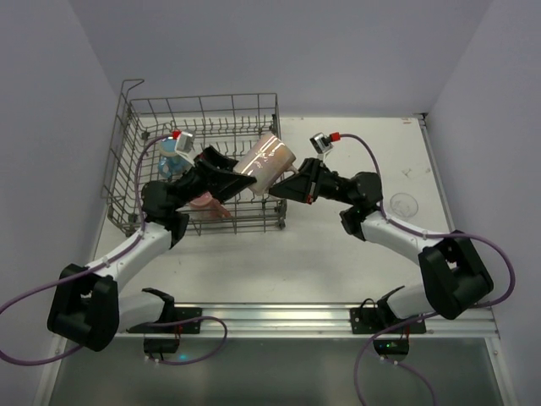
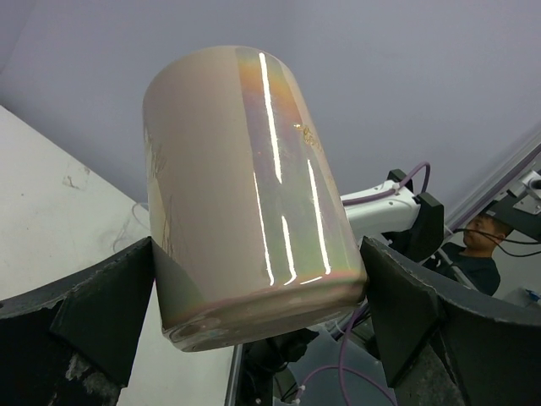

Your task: Unload the cups from the dish rack

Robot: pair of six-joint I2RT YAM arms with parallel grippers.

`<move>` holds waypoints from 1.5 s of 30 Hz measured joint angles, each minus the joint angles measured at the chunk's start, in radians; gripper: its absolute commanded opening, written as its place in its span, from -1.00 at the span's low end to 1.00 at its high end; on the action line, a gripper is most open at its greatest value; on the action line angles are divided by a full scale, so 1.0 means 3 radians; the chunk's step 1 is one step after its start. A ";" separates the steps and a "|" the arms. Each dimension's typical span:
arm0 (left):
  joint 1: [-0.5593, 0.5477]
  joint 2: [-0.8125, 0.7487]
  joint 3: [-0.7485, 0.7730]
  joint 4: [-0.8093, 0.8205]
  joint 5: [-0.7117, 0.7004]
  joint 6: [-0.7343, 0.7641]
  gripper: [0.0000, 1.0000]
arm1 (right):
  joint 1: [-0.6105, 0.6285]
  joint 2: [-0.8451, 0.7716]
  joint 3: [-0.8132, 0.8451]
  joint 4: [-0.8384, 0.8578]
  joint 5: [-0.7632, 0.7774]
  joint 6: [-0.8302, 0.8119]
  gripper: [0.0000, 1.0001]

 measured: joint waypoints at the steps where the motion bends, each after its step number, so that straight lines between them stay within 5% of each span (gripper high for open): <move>1: 0.0008 0.0000 0.0032 -0.0015 -0.0011 0.0003 1.00 | 0.0010 0.0009 0.0024 -0.0001 0.0019 -0.0009 -1.00; 23: 0.0050 0.0028 0.0276 -0.0528 -0.0092 0.0121 0.97 | 0.0322 0.0032 0.0389 -0.0866 0.0273 -0.0594 -1.00; 29: 0.0050 0.0038 0.0277 -0.0623 -0.0102 0.0136 0.35 | 0.0341 0.0060 0.0401 -0.0963 0.0298 -0.0661 -1.00; 33: 0.0050 0.0038 0.0285 -0.0647 -0.0108 0.0144 -0.98 | 0.0341 0.0058 0.0401 -0.0961 0.0300 -0.0661 -1.00; 42: 0.0050 -0.0010 0.0357 -0.0924 -0.0083 0.0271 -1.00 | 0.0338 0.0048 0.0394 -0.1007 0.0298 -0.0673 -0.99; 44: 0.0050 -0.0005 0.0409 -0.1035 -0.0034 0.0313 -1.00 | 0.0336 0.0011 0.0395 -0.1106 0.0300 -0.0720 -0.85; 45: 0.0050 0.0001 0.0435 -0.1085 -0.0003 0.0331 -1.00 | 0.0334 -0.0015 0.0408 -0.1188 0.0298 -0.0755 -0.62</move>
